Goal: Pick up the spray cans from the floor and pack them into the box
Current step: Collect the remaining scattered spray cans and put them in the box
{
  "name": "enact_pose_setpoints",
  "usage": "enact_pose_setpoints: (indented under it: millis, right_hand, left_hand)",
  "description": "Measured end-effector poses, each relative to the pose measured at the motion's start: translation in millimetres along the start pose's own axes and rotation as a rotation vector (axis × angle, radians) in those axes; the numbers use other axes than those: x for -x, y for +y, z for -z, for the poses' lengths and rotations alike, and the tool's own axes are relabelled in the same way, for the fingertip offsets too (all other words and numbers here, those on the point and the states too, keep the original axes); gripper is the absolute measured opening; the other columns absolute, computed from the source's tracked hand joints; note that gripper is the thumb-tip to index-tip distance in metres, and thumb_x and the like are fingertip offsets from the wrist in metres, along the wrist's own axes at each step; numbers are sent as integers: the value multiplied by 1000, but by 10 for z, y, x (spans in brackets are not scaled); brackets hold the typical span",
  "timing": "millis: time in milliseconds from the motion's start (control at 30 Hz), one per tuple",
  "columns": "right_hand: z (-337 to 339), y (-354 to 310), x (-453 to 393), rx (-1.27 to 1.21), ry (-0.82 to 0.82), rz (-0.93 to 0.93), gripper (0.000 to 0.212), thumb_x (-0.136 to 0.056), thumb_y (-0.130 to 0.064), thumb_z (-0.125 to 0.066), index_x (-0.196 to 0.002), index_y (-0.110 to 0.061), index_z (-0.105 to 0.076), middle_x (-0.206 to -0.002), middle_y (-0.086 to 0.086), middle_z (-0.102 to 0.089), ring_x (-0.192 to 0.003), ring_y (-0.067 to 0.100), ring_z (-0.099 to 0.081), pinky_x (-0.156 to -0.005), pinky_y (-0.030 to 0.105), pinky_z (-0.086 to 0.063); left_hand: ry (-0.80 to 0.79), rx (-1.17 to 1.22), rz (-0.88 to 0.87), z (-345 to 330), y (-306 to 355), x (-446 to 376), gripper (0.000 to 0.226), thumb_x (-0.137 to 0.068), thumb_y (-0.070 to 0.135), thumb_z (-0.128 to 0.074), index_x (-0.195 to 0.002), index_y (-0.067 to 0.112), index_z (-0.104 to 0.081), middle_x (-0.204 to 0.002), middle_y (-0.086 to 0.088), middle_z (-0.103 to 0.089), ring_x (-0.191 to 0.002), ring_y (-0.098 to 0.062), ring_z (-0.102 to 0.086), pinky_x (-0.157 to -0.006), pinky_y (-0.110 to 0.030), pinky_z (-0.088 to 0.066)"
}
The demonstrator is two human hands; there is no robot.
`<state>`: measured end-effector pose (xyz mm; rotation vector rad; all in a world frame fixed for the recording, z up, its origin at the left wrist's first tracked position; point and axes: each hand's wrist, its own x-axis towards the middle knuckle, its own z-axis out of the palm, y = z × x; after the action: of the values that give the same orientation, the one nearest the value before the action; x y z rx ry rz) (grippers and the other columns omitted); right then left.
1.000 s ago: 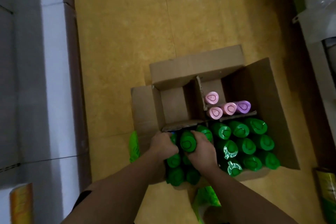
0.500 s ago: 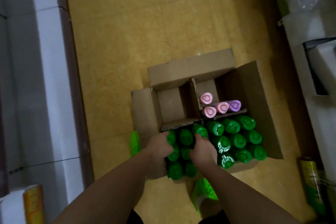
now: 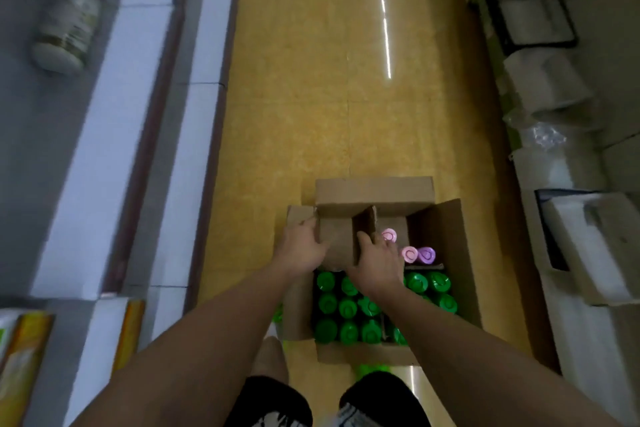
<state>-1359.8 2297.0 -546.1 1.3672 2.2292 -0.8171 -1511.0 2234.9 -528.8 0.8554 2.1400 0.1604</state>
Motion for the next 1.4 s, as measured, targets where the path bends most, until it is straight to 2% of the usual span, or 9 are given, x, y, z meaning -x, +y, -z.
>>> enact_pose_setpoints:
  millis: [200, 367, 467, 600, 700, 867, 1000, 1167, 1400]
  right_hand:
    - [710, -235, 493, 80, 48, 214, 68, -87, -45, -63, -147, -26, -38, -147, 9, -42, -134, 36, -38, -107, 50, -35]
    - [1052, -737, 1000, 148, 72, 434, 67, -90, -44, -61, -149, -24, -35, -151, 11, -38, -135, 38, -36, -107, 50, -38]
    - [1106, -1121, 1307, 168, 95, 563, 71, -91, -49, -59, -152, -26, -31, -154, 9, -35, -136, 37, -35, -109, 51, -36]
    - [965, -1639, 1804, 172, 113, 758, 73, -91, -52, -60, -153, -27, -29, -157, 6, -33, -139, 36, -35, -108, 52, -37]
    - [732, -1949, 2293, 188, 121, 911, 74, -90, -54, -59, -153, -27, -30, -158, 5, -33, -140, 35, -34, -110, 50, -37]
    - [195, -2221, 3312, 267, 93, 1127, 71, -90, -52, -60, -151, -28, -34, -154, 4, -38, -135, 34, -38, -105, 47, -41]
    - [-400, -2247, 4238, 360, 49, 1250, 70, -87, -55, -62, -147, -28, -38, -153, 5, -39, -136, 34, -37, -106, 46, -40]
    - [-1225, -2072, 5549, 550, -47, 1419, 77, -90, -57, -58, -155, -27, -28, -158, 6, -31, -140, 33, -34, -107, 47, -39]
    - [-2408, -1662, 7307, 685, -159, 1705, 77, -87, -57, -60, -153, -29, -32, -155, 4, -38, -139, 31, -37, -109, 43, -37]
  left_hand:
    - [215, 54, 53, 418, 186, 875, 75, -88, 48, -61, -150, 12, -39, -149, -11, -44, -135, -31, -42, -111, -41, -39]
    - [418, 76, 85, 796, 119, 1702, 70, -89, 47, -58, -148, 15, -40, -144, -9, -47, -133, -32, -42, -106, -44, -41]
    - [547, 45, 142, 1005, -64, 2199, 63, -86, 45, -58, -142, 19, -46, -138, -8, -49, -130, -32, -43, -101, -44, -43]
    - [712, 26, 291, 1210, -413, 2910, 69, -90, 44, -59, -149, 17, -38, -155, -10, -35, -141, -34, -31, -112, -46, -34]
    - [803, 36, 378, 1178, -796, 3464, 71, -86, 46, -60, -147, 15, -42, -150, -13, -42, -138, -35, -38, -111, -45, -37]
    - [878, 91, 525, 697, -1393, 4606, 72, -78, 49, -53, -144, 20, -47, -147, -12, -46, -133, -36, -44, -104, -46, -43]
    - [956, 119, 660, 133, -1831, 5642, 73, -88, 48, -61, -151, 20, -37, -157, -13, -33, -142, -35, -33, -109, -49, -39]
    - [1051, 179, 806, -797, -2229, 7061, 72, -91, 49, -57, -153, 22, -32, -156, -10, -34, -140, -34, -33, -107, -48, -41]
    - [1139, 298, 1104, -2253, -2465, 8881, 66, -90, 47, -56, -148, 21, -38, -151, -13, -38, -136, -37, -36, -104, -50, -42]
